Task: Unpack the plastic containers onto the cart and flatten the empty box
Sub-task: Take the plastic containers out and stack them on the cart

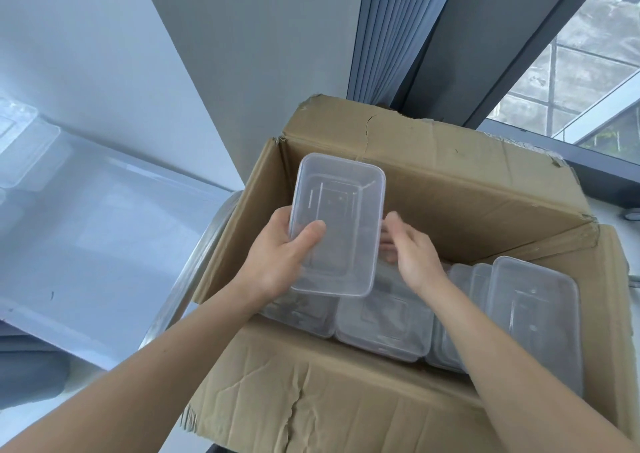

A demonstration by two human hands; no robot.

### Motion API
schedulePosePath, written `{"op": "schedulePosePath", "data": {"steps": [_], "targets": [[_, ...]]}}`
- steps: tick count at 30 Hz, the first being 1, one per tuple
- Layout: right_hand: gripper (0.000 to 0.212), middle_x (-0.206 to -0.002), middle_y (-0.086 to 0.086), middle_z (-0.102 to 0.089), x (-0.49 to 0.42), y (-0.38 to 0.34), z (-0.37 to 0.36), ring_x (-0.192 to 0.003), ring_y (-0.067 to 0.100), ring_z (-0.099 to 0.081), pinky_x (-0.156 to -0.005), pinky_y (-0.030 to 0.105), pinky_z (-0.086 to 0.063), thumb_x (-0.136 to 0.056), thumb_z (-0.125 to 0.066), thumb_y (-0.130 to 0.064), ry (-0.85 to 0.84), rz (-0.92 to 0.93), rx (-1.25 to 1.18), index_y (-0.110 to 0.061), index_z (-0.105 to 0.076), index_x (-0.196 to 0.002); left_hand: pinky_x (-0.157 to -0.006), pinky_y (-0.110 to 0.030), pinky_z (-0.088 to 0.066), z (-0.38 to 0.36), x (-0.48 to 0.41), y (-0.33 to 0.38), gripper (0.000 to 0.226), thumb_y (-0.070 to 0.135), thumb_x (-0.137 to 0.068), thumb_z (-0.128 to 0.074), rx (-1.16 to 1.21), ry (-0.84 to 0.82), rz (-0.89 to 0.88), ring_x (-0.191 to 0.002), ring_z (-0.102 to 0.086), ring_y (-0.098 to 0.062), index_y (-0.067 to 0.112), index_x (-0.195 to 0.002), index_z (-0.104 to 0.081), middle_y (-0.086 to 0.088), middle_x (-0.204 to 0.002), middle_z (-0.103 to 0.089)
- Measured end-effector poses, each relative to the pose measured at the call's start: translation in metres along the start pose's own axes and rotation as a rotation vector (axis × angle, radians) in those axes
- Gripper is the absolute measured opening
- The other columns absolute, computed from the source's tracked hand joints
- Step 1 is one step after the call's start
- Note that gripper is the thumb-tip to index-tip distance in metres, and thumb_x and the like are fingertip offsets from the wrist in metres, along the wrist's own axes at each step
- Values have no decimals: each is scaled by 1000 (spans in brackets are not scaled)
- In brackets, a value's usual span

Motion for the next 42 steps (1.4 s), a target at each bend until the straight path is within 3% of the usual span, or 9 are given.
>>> {"op": "schedulePosePath", "data": {"steps": [3,5,10,19,24,29,37,39,42], "targets": [[74,-153,9,-44,-11,48,-8,-138,26,-45,-104,33,-39,-93,-61,-49,-226,-117,748,-11,-37,-151,-72,-37,-54,9,4,-15,47,59,-77,-59,-29,77,120,-95,-72,-18,26,-110,-60,7,-105,-71],[91,-155,11,-38,-6,70,-15,-138,29,-41,-105,36,-40,-85,-70,-48,-396,-173,945,-12,-25,-155,-66,-32,-49,10,7,-18,43,58,-79,-58,-59,86,149,-90,-73,-18,27,-108,-59,7,-100,-72],[61,-127,8,-55,-11,70,-19,-117,27,-54,-83,33,-41,-78,-76,-42,-373,-73,1164,-15,-49,-125,-80,-46,-59,4,10,-14,13,41,-91,-61,-44,82,127,-87,-73,-21,29,-95,-62,-1,-95,-74],[29,-84,-2,-57,-9,74,-22,-75,18,-53,-62,31,-39,-75,-75,-31,-471,-95,891,-22,-48,-81,-86,-50,-57,-3,12,-2,26,49,-81,-58,-50,73,112,-90,-72,-20,29,-98,-62,2,-102,-71],[36,-88,-3,-56,-10,43,-2,-81,19,-57,-68,34,-43,-83,-72,-38,-283,-27,695,-24,-42,-97,-78,-43,-57,0,14,5,30,49,-83,-57,-63,68,72,-88,-72,-20,26,-99,-67,1,-102,-72],[40,-111,-7,-55,4,-15,21,-102,19,-56,-91,42,-47,-93,-63,-45,-66,81,435,-25,-39,-118,-89,-40,-56,14,25,16,29,45,-89,-60,-37,143,30,-96,-70,-6,32,-115,-63,13,-106,-72],[37,-117,-23,-63,51,-91,9,-100,-9,-59,-77,14,-43,-101,-53,-39,28,329,150,-35,-50,-137,-66,-6,-46,61,64,36,16,23,-100,-53,2,355,-79,-76,-63,10,36,-100,-62,25,-85,-70],[37,-117,-21,-64,63,-105,2,-101,-7,-60,-76,14,-44,-101,-51,-40,70,372,133,-34,-51,-138,-68,-13,-49,80,76,35,16,25,-98,-55,43,398,-72,-73,-64,6,37,-92,-62,27,-77,-67],[37,-115,-24,-62,84,-126,-17,-100,-15,-56,-72,6,-42,-102,-48,-41,99,428,97,-34,-51,-138,-78,-46,-59,114,97,26,2,41,-91,-60,140,457,-33,-88,-69,-11,43,-90,-61,19,-89,-69]]}}
Point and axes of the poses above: each hand's wrist, its own x-axis away from the middle knuckle, its own z-axis out of the back of the hand, y = z × x, the point moved 6 cm from there along -x, towards the middle knuckle
